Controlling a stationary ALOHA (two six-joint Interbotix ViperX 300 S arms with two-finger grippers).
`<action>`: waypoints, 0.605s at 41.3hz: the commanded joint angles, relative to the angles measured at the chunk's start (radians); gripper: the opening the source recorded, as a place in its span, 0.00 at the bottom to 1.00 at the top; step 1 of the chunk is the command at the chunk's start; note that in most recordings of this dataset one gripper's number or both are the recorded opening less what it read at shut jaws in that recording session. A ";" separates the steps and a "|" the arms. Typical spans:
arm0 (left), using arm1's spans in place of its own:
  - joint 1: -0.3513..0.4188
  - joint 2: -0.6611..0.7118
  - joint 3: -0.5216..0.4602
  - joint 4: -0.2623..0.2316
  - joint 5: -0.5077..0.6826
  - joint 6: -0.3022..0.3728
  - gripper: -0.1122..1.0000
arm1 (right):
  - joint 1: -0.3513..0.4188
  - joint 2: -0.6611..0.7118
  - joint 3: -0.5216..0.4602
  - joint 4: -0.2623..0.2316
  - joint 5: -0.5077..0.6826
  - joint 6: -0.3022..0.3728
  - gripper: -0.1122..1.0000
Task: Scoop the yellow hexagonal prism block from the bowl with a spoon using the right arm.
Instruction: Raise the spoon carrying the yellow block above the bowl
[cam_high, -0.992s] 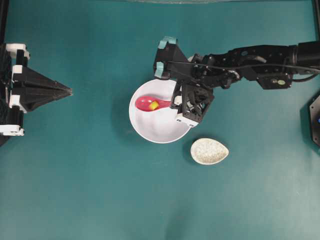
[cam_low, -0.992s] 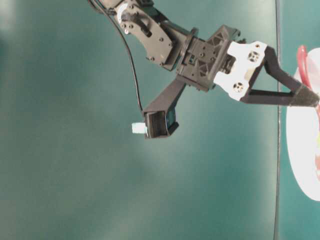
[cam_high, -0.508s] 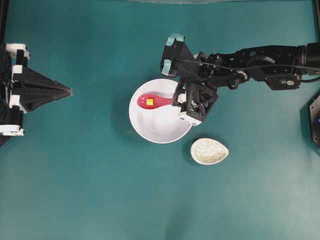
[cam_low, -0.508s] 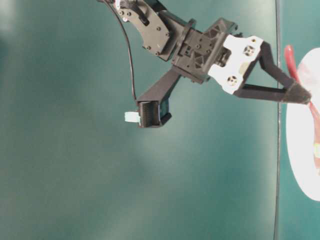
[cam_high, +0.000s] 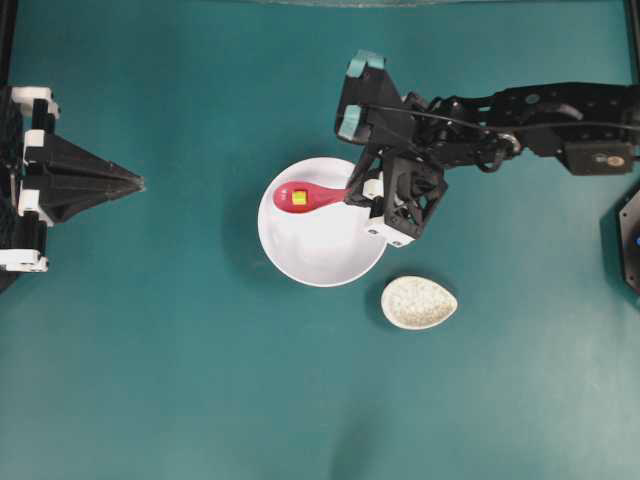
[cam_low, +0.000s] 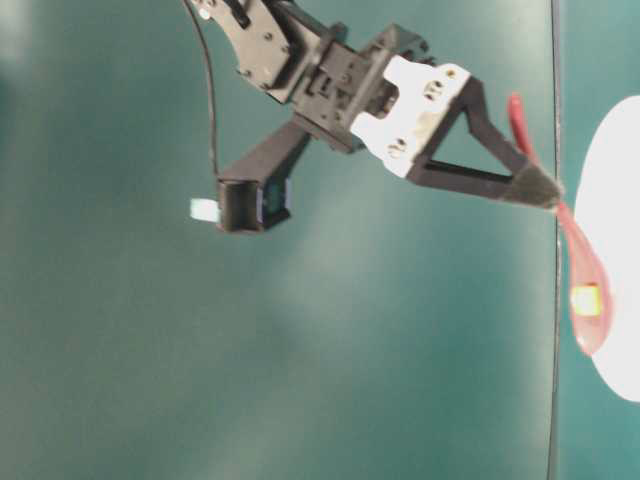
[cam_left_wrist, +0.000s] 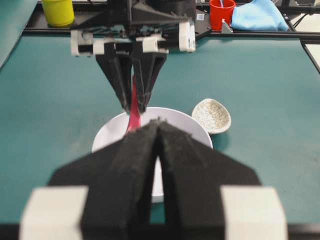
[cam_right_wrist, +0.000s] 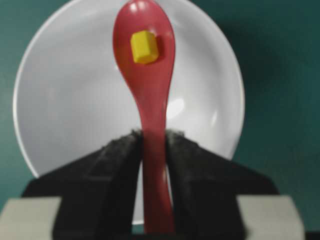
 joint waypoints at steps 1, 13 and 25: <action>-0.002 0.005 -0.021 0.003 -0.011 -0.002 0.10 | 0.003 -0.049 -0.006 0.005 -0.009 0.003 0.32; -0.008 0.003 -0.023 0.003 -0.011 -0.002 0.10 | 0.002 -0.097 0.000 0.008 -0.009 0.005 0.32; -0.008 0.003 -0.025 0.003 -0.011 -0.002 0.10 | 0.002 -0.107 0.000 0.006 -0.009 0.005 0.32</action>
